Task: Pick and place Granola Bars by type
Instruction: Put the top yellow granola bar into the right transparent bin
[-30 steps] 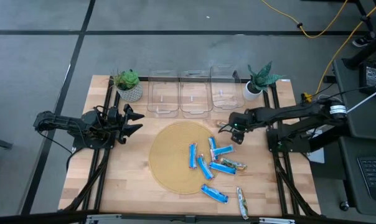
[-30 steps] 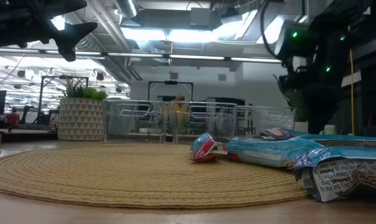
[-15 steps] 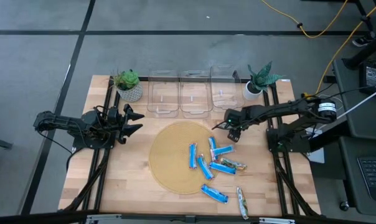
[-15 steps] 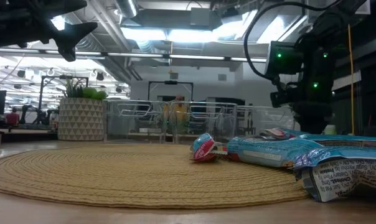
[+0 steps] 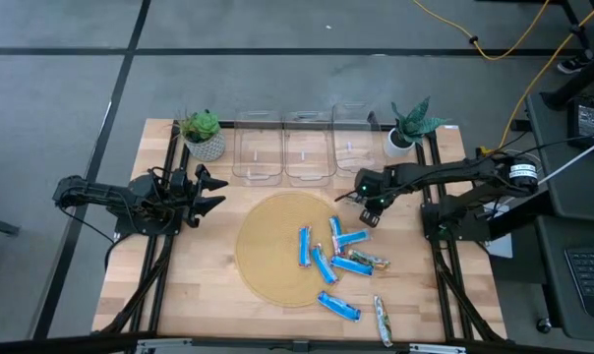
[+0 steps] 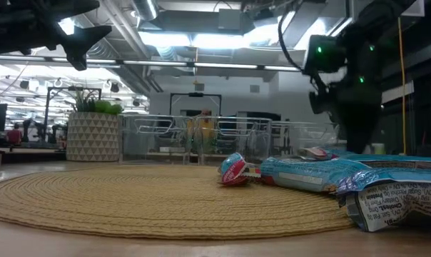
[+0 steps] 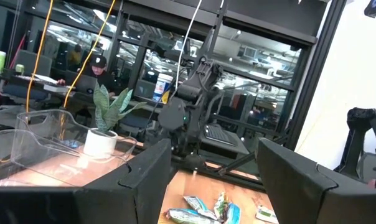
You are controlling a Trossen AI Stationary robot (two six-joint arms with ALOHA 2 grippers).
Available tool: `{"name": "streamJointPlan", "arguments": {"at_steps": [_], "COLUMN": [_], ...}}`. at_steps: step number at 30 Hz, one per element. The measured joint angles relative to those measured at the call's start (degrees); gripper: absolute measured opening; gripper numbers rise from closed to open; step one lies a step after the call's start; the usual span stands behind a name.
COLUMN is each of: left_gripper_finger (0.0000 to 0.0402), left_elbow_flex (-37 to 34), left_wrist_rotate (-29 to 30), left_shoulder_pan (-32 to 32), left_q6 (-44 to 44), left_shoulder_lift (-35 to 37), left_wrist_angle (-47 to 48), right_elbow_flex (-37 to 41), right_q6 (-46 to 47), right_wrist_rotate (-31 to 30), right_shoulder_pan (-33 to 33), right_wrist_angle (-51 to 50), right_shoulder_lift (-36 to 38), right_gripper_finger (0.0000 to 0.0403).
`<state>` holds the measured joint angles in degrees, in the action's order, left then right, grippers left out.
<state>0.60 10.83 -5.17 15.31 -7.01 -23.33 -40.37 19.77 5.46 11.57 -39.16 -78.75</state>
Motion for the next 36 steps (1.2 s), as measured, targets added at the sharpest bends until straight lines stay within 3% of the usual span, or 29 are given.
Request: {"name": "streamJointPlan", "arguments": {"at_steps": [8, 16, 21, 26, 36], "left_gripper_finger": [0.0226, 0.0226, 0.0226, 0.0226, 0.0226], "left_elbow_flex": [0.00, 0.00, 0.00, 0.00, 0.00], "left_wrist_rotate": [0.00, 0.02, 0.00, 0.00, 0.00], "left_shoulder_pan": [0.02, 0.00, 0.02, 0.01, 0.02], "left_q6": [0.00, 0.02, 0.00, 0.00, 0.00], "left_shoulder_lift": [0.00, 0.00, 0.00, 0.00, 0.00], "left_wrist_angle": [0.02, 0.02, 0.02, 0.02, 0.02], "right_elbow_flex": [-12.16, -24.95, -33.13, -38.94, -40.93], "right_q6": [-2.06, -3.84, -6.78, -10.32, -16.46], "right_wrist_rotate": [0.10, -0.95, -7.82, -13.18, -13.38], "right_shoulder_pan": [-1.27, -2.38, -1.12, 3.63, 21.68], "right_wrist_angle": [-10.71, -14.88, -20.57, -24.67, -24.83], "right_shoulder_lift": [4.25, 8.02, 8.41, 8.14, 5.47], "right_gripper_finger": [0.0079, 0.0033, 0.0029, 0.0035, 0.0035]}}
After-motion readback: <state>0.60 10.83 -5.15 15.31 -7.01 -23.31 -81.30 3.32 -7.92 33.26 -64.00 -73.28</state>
